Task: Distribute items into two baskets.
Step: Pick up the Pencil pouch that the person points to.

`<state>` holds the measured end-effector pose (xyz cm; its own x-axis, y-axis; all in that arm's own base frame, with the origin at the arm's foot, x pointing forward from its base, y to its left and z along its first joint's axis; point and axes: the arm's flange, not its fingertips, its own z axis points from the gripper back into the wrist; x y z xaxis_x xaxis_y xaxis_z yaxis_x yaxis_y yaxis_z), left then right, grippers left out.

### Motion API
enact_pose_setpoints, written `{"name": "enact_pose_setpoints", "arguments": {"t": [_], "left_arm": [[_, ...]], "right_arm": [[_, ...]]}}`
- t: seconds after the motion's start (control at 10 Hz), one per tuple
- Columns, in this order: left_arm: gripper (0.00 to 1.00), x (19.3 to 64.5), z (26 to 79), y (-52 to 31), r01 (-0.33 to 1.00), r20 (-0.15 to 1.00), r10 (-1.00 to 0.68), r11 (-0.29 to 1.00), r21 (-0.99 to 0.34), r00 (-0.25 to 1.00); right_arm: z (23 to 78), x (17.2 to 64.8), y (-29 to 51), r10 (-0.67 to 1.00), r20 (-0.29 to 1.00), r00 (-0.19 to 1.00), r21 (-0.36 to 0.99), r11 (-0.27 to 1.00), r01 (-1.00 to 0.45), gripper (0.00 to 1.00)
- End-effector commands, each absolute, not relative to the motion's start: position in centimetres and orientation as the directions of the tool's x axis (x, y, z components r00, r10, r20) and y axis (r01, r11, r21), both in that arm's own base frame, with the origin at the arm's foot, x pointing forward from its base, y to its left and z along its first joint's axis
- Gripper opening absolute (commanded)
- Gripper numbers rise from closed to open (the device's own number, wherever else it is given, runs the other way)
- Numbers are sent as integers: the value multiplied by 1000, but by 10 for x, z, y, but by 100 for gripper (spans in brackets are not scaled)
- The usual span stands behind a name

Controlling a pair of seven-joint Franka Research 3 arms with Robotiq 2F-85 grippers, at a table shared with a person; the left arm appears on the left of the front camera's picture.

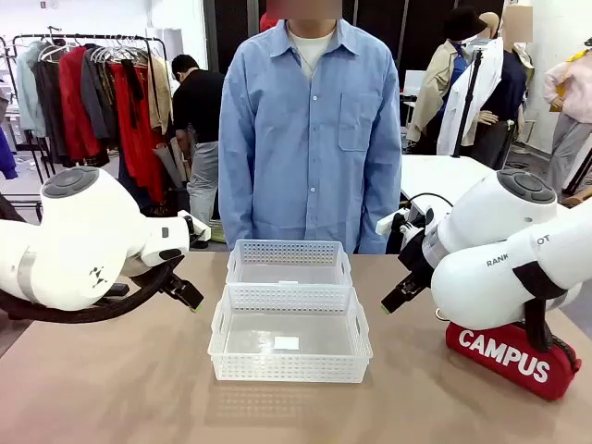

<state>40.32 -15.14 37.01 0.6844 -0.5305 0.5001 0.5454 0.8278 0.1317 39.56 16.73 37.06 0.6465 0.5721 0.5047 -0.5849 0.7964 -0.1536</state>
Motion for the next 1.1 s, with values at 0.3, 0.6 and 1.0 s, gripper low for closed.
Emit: {"name": "enact_pose_setpoints", "arguments": {"t": [0.3, 0.6, 1.0], "left_arm": [[100, 403, 370, -151, 545, 500, -530, 828, 132, 684], [100, 403, 370, -151, 545, 500, -530, 828, 132, 684], [100, 403, 370, -151, 545, 500, -530, 828, 132, 684]], "right_arm": [[371, 396, 167, 572, 505, 646, -154, 796, -585, 100], [371, 396, 167, 572, 505, 646, -154, 796, -585, 100], [371, 396, 167, 572, 505, 646, -154, 796, -585, 100]]}}
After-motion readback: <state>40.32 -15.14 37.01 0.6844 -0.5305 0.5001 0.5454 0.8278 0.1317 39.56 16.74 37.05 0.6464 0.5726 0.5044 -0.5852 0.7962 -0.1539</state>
